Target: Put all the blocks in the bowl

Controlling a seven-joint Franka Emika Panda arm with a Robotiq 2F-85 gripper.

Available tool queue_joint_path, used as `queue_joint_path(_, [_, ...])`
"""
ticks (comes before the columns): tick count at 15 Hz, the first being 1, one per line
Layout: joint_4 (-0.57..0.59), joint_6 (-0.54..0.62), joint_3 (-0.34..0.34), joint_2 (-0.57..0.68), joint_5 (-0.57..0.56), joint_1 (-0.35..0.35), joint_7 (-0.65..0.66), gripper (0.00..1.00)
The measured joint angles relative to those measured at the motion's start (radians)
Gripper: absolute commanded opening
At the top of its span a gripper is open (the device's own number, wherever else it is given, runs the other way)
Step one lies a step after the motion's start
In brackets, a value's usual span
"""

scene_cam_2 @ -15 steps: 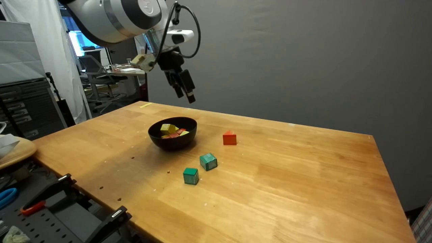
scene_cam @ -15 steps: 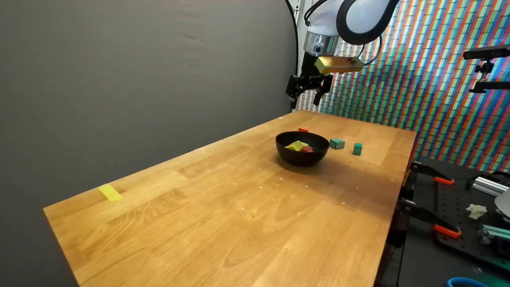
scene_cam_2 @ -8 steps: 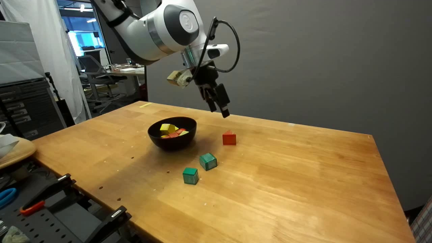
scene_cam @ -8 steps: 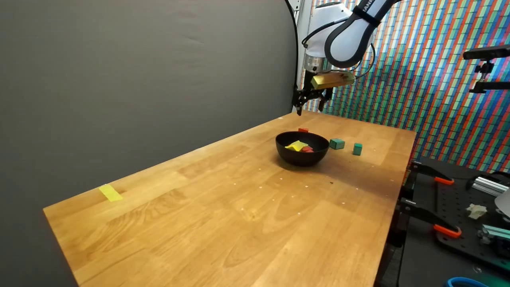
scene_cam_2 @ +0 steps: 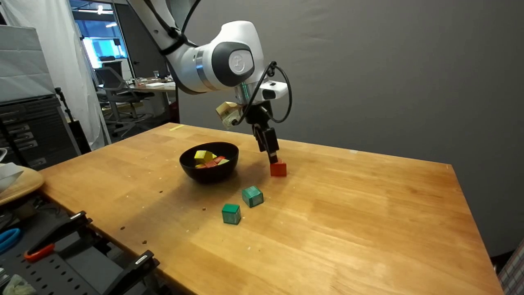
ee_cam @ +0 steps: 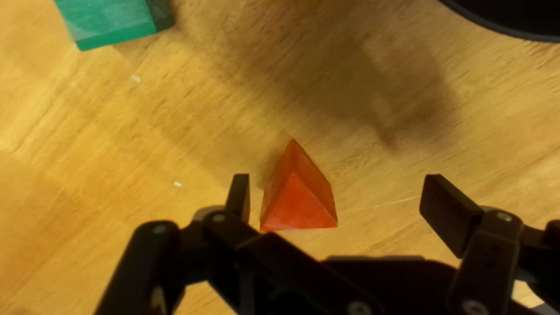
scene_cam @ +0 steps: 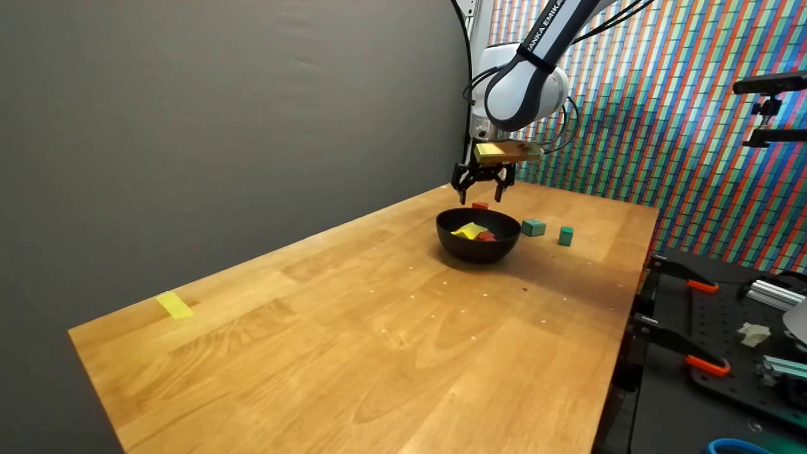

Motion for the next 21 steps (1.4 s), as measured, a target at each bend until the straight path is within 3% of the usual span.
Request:
queue_joint_path(3, [0.028,0.001,-0.009,0.034,0.047,0.000,-0.001,1.00])
queue_joint_path(4, [0.035,0.001,-0.013,0.042,0.063,-0.001,-0.001,0.91])
queue_joint_path(5, [0.041,0.001,-0.016,0.049,0.078,-0.003,-0.001,0.74])
queue_joint_path(14, [0.056,0.005,-0.015,0.071,0.140,-0.004,0.000,0.04])
queue_joint_path(15, [0.055,0.008,-0.016,0.066,0.140,0.000,0.000,0.00])
queue_joint_path(18, [0.045,0.012,-0.037,0.024,0.135,0.027,0.000,0.00])
queue_joint_path(21, [-0.005,0.011,-0.099,-0.086,0.064,0.095,0.015,0.01])
